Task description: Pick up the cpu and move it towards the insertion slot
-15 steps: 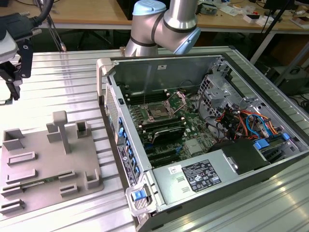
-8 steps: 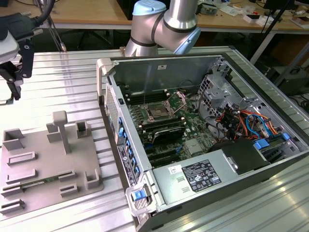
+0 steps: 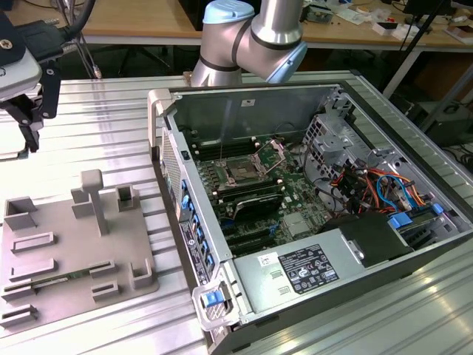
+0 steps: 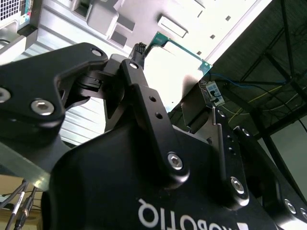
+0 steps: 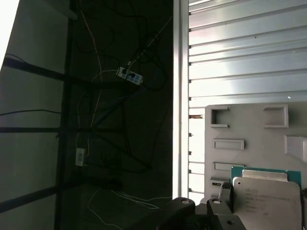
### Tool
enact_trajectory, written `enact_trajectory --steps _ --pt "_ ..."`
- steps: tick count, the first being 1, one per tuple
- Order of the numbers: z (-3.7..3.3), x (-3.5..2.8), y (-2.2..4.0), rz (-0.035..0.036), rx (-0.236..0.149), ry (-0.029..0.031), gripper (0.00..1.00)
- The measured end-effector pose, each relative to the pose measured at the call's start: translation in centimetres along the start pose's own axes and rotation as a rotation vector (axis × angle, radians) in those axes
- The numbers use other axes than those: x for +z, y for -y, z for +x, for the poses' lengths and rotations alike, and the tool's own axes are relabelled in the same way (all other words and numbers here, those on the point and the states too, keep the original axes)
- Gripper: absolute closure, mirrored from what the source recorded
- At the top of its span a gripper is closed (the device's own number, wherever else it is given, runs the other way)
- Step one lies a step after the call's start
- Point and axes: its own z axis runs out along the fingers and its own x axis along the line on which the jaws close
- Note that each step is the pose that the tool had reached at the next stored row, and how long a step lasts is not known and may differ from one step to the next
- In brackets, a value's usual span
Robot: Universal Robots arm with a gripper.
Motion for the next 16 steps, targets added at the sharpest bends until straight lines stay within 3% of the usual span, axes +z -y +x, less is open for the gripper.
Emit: enact_trajectory --steps 13,16 --pt "-0.05 -0.02 0.0 -0.0001 0.0 0.0001 0.45" --pt "-0.04 -0.29 -0.02 0.0 0.0 0.0 0.45"
